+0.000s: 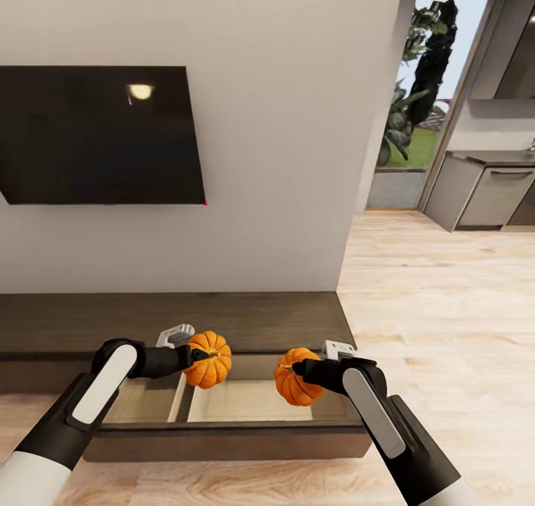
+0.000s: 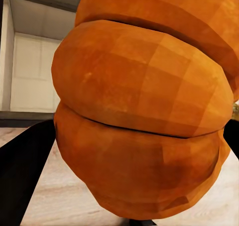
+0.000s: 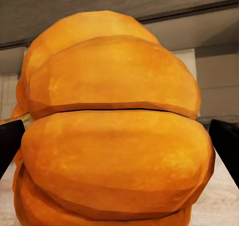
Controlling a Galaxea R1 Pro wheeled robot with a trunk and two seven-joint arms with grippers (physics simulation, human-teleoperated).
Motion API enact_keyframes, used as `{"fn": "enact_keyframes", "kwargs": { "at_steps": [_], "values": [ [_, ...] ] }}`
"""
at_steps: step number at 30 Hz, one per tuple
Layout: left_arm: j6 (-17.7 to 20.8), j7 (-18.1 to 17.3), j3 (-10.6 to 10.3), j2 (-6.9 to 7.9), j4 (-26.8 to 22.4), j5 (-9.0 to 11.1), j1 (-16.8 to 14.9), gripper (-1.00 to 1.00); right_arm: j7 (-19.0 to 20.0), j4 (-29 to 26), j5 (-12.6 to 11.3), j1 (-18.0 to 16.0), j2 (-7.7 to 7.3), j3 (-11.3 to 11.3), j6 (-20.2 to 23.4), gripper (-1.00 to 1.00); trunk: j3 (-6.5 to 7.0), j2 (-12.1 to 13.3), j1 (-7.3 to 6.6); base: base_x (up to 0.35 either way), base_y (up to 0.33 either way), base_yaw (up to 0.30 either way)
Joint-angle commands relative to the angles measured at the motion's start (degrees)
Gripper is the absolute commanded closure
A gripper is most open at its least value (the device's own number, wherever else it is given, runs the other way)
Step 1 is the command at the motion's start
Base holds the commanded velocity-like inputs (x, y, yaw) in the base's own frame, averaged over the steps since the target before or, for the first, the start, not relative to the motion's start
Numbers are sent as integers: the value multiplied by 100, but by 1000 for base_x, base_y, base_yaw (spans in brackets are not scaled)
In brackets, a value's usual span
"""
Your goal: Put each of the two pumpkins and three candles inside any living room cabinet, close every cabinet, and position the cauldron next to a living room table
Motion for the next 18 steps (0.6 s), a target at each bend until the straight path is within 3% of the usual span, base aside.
{"fn": "enact_keyframes", "kwargs": {
  "at_steps": [1, 13, 18],
  "values": [
    [3, 61, -11, 5, -6, 66, -5, 100, -60, -7, -60, -6, -5, 13, 2, 100, -6, -4, 1, 31, 0, 0],
    [5, 61, -47, -7, -11, 86, 3, 100, -60, -4, -61, -6, -5, 13, 1, 100, -6, -4, 1, 4, 0, 0],
    [3, 61, -36, -8, -18, 240, 4, 100, -60, 2, -59, -6, -5, 13, -6, 100, -6, -4, 1, 24, 0, 0]
  ]
}}
